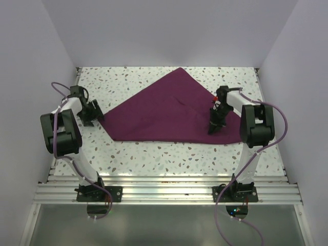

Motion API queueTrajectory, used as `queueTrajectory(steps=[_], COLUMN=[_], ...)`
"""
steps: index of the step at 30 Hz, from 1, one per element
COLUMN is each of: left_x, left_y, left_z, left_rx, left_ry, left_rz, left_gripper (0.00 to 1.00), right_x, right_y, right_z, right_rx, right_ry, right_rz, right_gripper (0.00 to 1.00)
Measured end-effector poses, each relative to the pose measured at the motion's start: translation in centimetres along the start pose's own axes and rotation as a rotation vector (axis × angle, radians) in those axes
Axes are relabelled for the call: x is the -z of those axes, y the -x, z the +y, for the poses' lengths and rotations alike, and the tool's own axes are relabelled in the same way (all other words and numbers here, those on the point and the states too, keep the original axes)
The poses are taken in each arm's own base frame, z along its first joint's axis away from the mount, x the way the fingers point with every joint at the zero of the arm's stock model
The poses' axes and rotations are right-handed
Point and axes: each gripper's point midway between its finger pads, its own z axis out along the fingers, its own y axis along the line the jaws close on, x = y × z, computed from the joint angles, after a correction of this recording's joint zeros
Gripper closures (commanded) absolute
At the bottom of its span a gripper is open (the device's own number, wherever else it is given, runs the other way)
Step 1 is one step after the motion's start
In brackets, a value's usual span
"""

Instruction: Prepare the surgical pack

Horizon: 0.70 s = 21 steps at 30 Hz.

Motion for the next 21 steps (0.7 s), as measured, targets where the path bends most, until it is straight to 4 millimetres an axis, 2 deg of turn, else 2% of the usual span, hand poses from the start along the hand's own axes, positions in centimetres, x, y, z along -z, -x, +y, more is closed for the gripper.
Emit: queueTrajectory(steps=[3, 9, 12, 15, 21], left_x=[-0.8, -1.8, -2.0, -2.1, -2.1], left_y=[0.8, 3.0, 3.3, 3.3, 3.1], left_z=[0.1, -1.6, -2.2, -2.4, -2.7], left_rx=[-0.013, -0.063, -0.070, -0.074, -0.082], left_ry=[-0.006, -0.103, -0.135, -0.150, -0.172], left_rz=[-0.007, -0.067, -0.077, -0.083, -0.078], left_gripper=[0.34, 0.39, 0.40, 0.46, 0.44], right_x=[0.0, -0.1, -0.1, 0.0, -0.2], right_y=[0.1, 0.1, 0.1, 0.3, 0.4], right_z=[0.2, 0.4, 0.5, 0.7, 0.8], right_rx=[0.002, 0.003, 0.003, 0.005, 0.004], right_ry=[0.012, 0.023, 0.028, 0.040, 0.046], right_rz=[-0.003, -0.004, -0.001, -0.005, 0.001], right_gripper=[0.83, 0.83, 0.83, 0.83, 0.83])
